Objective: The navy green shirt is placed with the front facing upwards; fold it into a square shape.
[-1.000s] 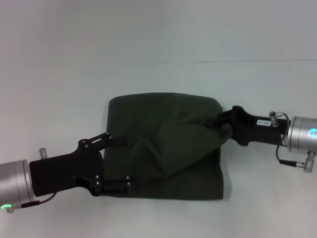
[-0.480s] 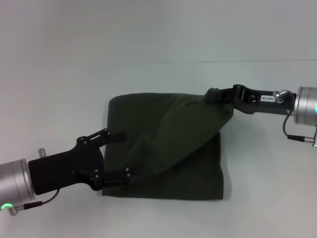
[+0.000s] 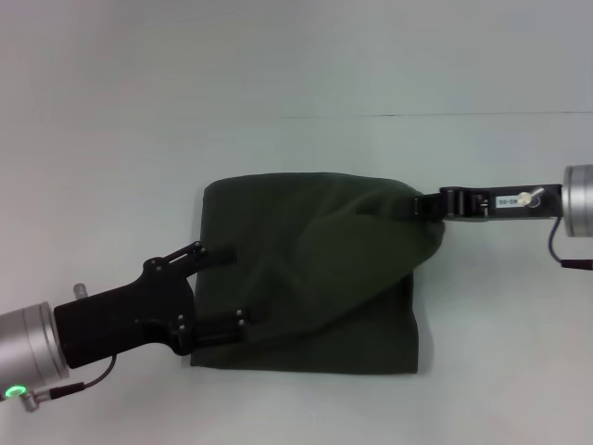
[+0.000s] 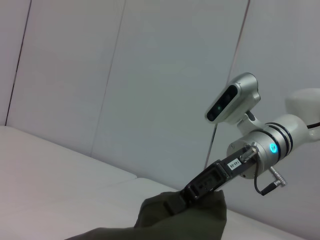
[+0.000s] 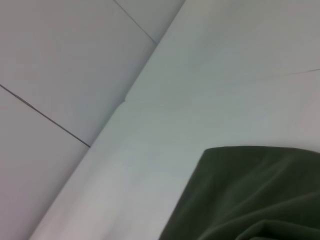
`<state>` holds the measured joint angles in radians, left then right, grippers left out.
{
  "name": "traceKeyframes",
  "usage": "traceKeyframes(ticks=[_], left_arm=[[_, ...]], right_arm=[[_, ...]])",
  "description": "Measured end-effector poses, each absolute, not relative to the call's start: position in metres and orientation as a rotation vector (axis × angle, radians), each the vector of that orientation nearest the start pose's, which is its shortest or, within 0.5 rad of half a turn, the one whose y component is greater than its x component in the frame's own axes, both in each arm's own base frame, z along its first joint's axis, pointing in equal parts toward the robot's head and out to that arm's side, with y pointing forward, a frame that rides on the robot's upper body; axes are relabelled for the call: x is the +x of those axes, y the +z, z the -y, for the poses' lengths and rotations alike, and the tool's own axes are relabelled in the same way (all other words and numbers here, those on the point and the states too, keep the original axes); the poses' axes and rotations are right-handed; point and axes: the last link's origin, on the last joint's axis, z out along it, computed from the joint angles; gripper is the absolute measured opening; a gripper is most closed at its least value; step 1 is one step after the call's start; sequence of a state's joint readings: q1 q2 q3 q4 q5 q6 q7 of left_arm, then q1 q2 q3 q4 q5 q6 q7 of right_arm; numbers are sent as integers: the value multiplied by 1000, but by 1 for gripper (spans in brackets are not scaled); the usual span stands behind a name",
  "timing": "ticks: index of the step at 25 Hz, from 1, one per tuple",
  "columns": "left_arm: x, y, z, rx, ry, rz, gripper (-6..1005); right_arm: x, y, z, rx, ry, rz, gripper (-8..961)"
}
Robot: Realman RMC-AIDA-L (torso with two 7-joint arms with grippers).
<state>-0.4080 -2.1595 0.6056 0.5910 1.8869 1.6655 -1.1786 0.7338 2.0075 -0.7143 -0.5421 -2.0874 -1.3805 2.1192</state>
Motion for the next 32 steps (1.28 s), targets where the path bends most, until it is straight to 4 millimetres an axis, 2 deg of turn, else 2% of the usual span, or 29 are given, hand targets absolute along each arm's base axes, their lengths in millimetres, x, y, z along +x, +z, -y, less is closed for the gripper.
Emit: traceKeyframes(ticks=[7, 17, 25, 32], left_arm=[[-269, -23, -285, -2559, -1037, 647, 949], [-270, -23, -295, -2471, -1064, 712, 950], [-272, -23, -297, -2460, -1045, 720, 950], [-273, -24, -300, -2451, -1030, 727, 949]], right_arm=[[248, 8, -388, -2498, 506, -1486, 42], [269, -10, -375, -2509, 312, -1487, 46], [283, -10, -371, -2457, 285, -1506, 49], [282, -10, -371, -2475, 264, -1474, 52]])
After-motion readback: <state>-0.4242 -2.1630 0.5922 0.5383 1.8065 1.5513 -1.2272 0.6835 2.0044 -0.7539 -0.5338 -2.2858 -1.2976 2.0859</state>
